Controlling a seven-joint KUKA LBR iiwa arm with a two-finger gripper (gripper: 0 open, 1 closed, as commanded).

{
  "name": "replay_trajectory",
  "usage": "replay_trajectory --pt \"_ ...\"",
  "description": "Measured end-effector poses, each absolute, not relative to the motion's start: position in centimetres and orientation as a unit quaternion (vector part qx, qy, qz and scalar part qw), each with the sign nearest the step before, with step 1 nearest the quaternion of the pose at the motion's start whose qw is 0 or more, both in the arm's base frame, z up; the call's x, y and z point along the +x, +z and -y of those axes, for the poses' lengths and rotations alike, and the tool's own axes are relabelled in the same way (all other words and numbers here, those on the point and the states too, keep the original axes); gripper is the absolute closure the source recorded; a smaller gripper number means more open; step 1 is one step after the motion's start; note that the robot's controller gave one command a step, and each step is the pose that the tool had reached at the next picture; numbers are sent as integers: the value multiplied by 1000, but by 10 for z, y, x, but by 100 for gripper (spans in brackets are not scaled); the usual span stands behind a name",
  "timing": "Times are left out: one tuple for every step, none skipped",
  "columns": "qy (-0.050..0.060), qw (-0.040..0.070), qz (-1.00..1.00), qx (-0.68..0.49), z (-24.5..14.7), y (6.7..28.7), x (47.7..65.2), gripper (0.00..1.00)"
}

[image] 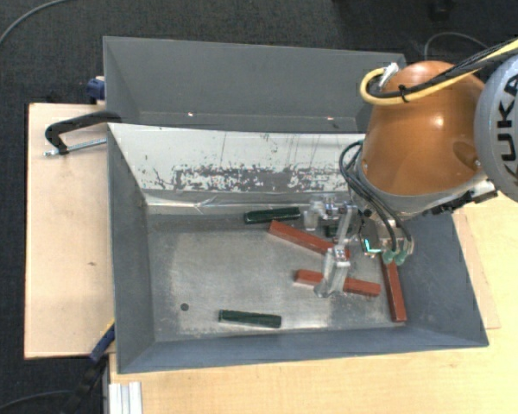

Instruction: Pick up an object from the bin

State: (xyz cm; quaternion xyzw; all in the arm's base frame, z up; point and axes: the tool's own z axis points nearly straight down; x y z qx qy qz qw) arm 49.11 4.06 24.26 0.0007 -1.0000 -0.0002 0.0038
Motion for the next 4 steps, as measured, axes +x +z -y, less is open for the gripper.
replay_trajectory --pt "0 3 1000 -5 -2 92 540 0" --pt "0 4 1000 -7 42 69 495 0" --pt "-1 0 1000 -5 39 70 498 100" --pt "1 -8 1000 0 49 255 520 100"
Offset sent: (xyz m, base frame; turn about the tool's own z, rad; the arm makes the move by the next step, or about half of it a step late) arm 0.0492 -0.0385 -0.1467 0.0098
